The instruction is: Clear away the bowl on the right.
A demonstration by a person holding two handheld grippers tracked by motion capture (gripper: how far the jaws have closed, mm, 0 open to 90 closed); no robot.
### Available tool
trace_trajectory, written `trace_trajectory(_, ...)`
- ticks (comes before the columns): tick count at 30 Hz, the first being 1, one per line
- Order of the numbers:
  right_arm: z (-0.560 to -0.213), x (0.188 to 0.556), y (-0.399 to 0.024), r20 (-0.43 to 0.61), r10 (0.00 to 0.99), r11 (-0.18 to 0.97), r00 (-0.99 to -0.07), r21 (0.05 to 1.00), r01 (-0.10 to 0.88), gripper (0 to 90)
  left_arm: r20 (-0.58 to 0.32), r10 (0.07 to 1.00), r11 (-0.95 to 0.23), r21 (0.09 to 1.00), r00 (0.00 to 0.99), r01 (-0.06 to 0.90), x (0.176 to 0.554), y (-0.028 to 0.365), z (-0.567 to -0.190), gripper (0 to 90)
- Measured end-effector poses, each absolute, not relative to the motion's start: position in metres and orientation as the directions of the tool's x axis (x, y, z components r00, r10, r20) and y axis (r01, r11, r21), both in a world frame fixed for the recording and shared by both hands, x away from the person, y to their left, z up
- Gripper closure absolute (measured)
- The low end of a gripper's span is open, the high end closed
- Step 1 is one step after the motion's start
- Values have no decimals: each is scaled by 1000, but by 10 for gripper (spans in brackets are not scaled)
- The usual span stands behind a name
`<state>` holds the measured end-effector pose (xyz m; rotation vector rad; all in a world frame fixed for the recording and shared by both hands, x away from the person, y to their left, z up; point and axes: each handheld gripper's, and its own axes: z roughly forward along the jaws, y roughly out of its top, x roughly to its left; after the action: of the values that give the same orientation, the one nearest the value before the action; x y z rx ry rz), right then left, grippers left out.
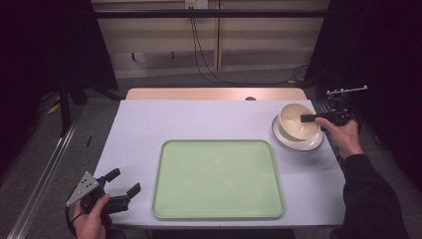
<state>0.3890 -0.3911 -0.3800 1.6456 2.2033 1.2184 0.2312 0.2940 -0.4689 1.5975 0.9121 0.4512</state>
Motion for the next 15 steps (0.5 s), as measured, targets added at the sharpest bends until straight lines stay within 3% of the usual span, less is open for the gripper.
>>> trace_trajectory(15,-374,392,-366,327,819,140,-472,684,716,839,-195,758,-12,950,622,312,231,294,-469,17)
